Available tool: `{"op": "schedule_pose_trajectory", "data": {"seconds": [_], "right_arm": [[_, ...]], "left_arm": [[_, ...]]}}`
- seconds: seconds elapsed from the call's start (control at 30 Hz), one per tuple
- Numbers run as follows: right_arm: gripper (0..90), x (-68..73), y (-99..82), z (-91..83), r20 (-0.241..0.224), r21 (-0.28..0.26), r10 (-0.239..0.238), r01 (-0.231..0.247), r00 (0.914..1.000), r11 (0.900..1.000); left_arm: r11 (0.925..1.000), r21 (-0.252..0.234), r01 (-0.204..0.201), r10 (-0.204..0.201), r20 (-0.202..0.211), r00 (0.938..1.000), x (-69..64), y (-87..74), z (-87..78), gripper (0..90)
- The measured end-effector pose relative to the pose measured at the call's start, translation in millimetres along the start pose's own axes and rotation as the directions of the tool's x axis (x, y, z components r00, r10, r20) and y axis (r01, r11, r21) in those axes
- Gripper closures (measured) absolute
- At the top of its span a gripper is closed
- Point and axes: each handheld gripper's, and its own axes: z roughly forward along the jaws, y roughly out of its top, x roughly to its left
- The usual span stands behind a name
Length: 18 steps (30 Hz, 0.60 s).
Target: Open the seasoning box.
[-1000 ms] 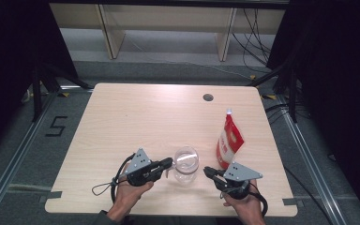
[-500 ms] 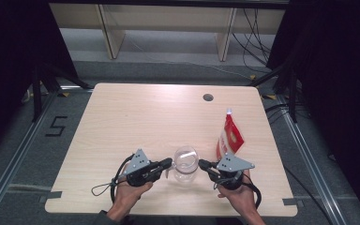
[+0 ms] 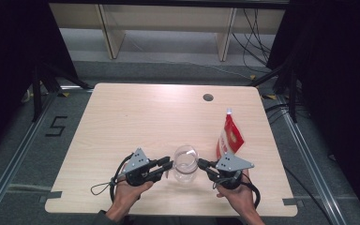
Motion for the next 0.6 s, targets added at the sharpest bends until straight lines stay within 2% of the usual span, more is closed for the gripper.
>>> {"op": "schedule_pose_trajectory", "data": {"seconds": [0.03,0.07,0.1,0.13,0.17,0.2,0.27,0.37,0.47,0.5,0.53,0.57,0.6], "right_arm": [[85.8,0.0,0.0,0.0,0.0,0.0,0.0,0.0,1.0,1.0],[85.5,0.4,0.4,0.1,-0.012,0.005,0.001,-0.001,0.9999,1.0],[85.5,0.4,0.4,0.1,-0.012,0.005,0.001,-0.001,0.9999,1.0],[85.3,3.1,0.3,1.2,0.008,-0.008,0.008,-0.008,0.9999,0.9999],[85.3,3.1,0.3,1.2,0.008,-0.008,0.008,-0.008,0.9999,0.9999],[85.2,1.9,1.9,1.3,-0.012,0.0,-0.007,0.007,0.9999,1.0],[84.8,2.5,2.8,1.0,-0.007,0.0,-0.008,0.008,0.9999,1.0],[84.8,3.0,3.0,1.1,-0.004,-0.001,-0.006,0.006,1.0,1.0],[84.4,4.8,5.2,0.5,-0.003,-0.012,-0.009,0.008,1.0,0.9999],[84.3,6.3,5.8,-0.4,-0.003,-0.007,0.001,-0.001,1.0,1.0],[84.2,6.4,6.5,0.4,-0.002,-0.017,-0.01,0.01,0.9999,0.9998],[84.1,7.8,7.0,0.3,-0.002,-0.014,-0.008,0.008,1.0,0.9999],[83.9,8.5,8.2,0.8,-0.01,-0.011,-0.014,0.014,0.9998,0.9998]], "left_arm": [[1.0,0.0,0.0,0.0,0.0,1.0,0.0,0.0,0.0,67.4],[0.9996,-0.009,0.026,-0.026,0.0,0.9997,0.8,-0.6,-1.9,65.1],[0.9996,-0.009,0.026,-0.026,0.0,0.9997,0.8,-0.6,-1.9,61.9],[0.9993,-0.006,0.036,-0.036,-0.002,0.9993,2.2,-0.9,-4.3,58.0],[0.9993,-0.006,0.036,-0.036,-0.002,0.9993,2.2,-0.9,-4.3,54.5],[0.999,0.016,0.041,-0.04,-0.034,0.9986,1.8,-1.0,-7.6,50.8],[0.9988,0.046,0.016,-0.014,-0.046,0.9988,2.7,-3.3,-9.5,42.9],[0.9972,0.074,0.007,-0.003,-0.057,0.9983,2.8,-7.3,-11.1,35.4],[0.9913,0.131,-0.012,0.023,-0.077,0.9968,1.8,-11.5,-13.1,31.1],[0.9908,0.135,-0.011,0.02,-0.069,0.9974,2.0,-12.7,-13.0,30.2],[0.9888,0.147,-0.027,0.036,-0.059,0.9976,2.7,-14.0,-13.3,29.1],[0.9863,0.162,-0.029,0.041,-0.071,0.9966,1.3,-15.7,-13.6,27.9],[0.9806,0.191,-0.046,0.06,-0.07,0.9957,-0.5,-19.9,-11.9,26.8]]}}
